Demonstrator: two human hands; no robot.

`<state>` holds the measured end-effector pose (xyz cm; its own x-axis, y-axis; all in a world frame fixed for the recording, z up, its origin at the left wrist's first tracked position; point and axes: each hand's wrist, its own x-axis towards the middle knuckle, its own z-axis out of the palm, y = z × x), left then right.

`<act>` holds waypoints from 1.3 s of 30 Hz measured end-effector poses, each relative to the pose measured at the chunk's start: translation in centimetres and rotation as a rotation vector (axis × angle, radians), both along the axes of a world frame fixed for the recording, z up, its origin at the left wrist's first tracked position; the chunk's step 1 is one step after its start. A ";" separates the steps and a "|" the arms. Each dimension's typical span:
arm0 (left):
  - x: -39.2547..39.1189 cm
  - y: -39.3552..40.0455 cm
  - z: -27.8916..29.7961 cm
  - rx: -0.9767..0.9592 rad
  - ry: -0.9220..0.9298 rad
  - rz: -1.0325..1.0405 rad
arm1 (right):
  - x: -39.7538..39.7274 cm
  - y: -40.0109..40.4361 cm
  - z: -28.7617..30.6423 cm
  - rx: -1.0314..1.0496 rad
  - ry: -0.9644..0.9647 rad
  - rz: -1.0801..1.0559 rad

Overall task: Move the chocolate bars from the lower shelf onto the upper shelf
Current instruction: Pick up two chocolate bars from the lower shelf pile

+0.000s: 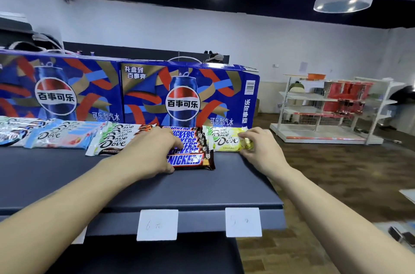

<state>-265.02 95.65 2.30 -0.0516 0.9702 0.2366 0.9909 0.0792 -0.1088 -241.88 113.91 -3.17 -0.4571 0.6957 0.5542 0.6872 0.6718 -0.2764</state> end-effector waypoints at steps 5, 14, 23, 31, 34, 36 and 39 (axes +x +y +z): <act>0.6 0.7 0.2 0.031 -0.046 -0.046 | -1.1 0.8 -0.2 -0.045 0.017 0.016; 1.1 1.3 0.4 0.024 -0.094 -0.112 | -2.1 1.5 -0.2 -0.083 0.018 0.032; 0.0 1.3 -0.1 0.005 -0.132 -0.110 | -2.4 1.2 0.1 -0.099 0.011 0.019; 0.0 1.1 0.0 0.027 -0.141 -0.150 | -2.4 -0.5 0.2 -0.048 0.012 -0.004; 0.4 0.9 -0.3 0.058 -0.148 -0.182 | -2.5 -1.7 0.3 -0.073 -0.039 0.009; 0.6 0.5 -0.4 0.067 -0.155 -0.200 | -2.5 -2.2 0.4 -0.131 -0.095 0.013; 0.8 -0.4 -0.5 0.093 -0.150 -0.228 | -2.3 -3.2 0.6 -0.179 -0.159 -0.010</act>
